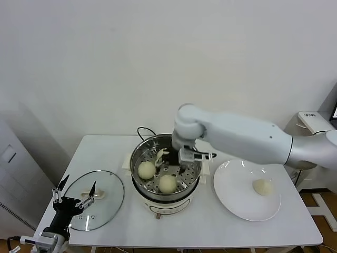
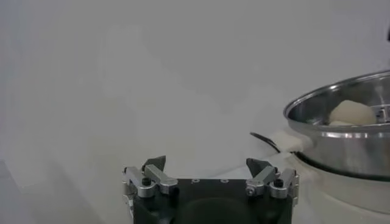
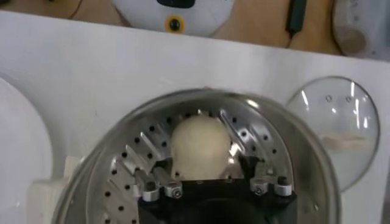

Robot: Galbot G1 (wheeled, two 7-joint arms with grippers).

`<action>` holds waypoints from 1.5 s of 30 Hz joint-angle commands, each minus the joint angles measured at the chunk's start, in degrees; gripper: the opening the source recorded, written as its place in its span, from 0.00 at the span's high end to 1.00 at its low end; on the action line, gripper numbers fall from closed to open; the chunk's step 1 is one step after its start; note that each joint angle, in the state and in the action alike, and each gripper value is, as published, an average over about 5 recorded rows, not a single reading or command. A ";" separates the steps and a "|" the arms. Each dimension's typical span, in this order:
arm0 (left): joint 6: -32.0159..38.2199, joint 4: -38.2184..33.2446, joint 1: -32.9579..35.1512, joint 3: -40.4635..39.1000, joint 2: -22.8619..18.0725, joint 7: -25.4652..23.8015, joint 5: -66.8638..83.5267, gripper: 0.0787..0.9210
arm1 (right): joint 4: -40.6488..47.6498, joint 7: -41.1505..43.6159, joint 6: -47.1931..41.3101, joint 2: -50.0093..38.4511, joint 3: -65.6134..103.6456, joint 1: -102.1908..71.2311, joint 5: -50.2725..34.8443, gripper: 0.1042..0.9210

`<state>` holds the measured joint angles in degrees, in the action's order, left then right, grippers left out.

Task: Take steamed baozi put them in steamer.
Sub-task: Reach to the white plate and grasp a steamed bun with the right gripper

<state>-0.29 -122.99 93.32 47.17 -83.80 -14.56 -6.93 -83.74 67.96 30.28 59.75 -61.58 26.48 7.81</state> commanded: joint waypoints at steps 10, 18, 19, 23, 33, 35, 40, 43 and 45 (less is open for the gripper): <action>-0.15 -0.69 -0.23 -0.44 0.25 0.18 -0.06 0.12 | 19.88 5.26 -38.55 -19.60 -10.82 11.42 -25.84 0.12; -0.04 -0.98 0.06 -0.43 0.56 0.25 -0.13 0.12 | 18.75 2.48 -35.29 -30.26 -0.60 -6.87 -10.30 0.12; -0.06 -0.98 0.06 -0.46 0.59 0.26 -0.16 0.12 | 18.89 2.11 -35.09 -30.85 -0.05 -8.58 -9.71 0.12; -0.19 -1.00 -0.03 -0.81 0.60 0.34 -0.49 0.12 | 20.03 1.10 -34.23 -31.59 3.42 -14.71 -7.85 0.12; -0.25 -1.11 0.62 -1.01 0.67 0.36 -1.19 0.12 | 21.87 -0.26 -32.02 -28.92 14.35 -26.83 -1.91 0.12; -0.24 -1.23 0.87 -0.91 0.78 0.35 -1.18 0.12 | 22.65 -0.93 -31.47 -27.98 15.91 -28.34 -0.27 0.12; -0.16 -1.28 1.24 -0.64 0.96 0.35 -1.07 0.12 | 25.53 -3.30 -30.19 -25.06 18.48 -30.09 1.81 0.12; -0.20 -1.36 1.33 -0.63 1.03 0.34 -1.08 0.12 | 27.17 -4.09 -30.30 -23.34 19.36 -30.54 1.77 0.12; -0.23 -1.44 1.37 -0.60 1.13 0.35 -1.08 0.12 | 27.81 -4.20 -30.48 -22.53 19.69 -30.85 1.70 0.12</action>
<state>-0.48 -124.25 94.48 46.53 -82.82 -14.21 -7.96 -59.80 65.94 -0.77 34.44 -47.68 1.95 5.64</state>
